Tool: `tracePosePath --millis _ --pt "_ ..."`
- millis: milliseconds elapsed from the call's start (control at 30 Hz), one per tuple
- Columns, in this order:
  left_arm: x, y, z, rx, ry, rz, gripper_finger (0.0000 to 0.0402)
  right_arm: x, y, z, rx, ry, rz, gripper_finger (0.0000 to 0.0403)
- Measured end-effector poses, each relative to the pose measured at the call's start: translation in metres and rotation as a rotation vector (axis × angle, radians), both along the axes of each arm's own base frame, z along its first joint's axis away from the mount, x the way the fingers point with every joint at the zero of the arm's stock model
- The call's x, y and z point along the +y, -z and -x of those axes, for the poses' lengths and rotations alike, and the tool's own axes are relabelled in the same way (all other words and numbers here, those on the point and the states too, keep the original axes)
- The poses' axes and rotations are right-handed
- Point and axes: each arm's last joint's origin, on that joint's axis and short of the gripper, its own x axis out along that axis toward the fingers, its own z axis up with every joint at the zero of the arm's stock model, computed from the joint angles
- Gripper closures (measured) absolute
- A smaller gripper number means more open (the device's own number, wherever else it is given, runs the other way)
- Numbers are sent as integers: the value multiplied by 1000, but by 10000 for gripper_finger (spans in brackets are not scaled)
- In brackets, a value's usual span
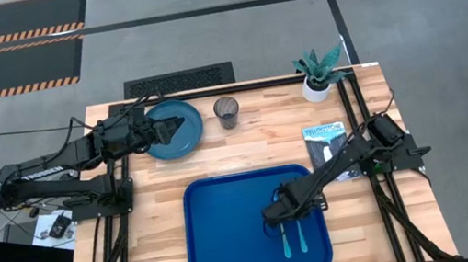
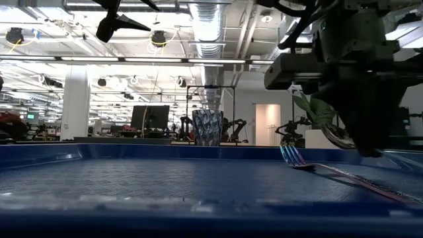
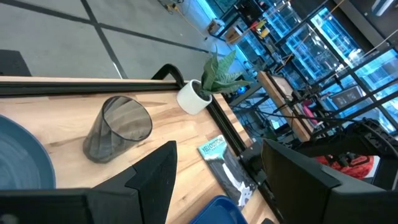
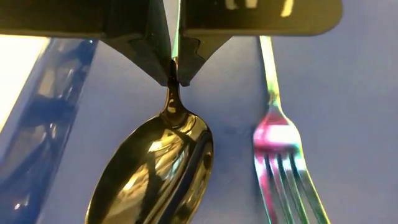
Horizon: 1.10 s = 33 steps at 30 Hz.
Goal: Pick and place plate/cup/fork/spoon on tray
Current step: Put the blue spoon on the blue tray to the right of the purple fork
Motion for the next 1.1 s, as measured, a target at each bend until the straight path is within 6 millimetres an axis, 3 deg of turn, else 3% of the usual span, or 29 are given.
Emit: tracePosePath --millis 1100 --pt "0 0 0 0 0 -1 179 1 10 2 -27 6 -12 357"
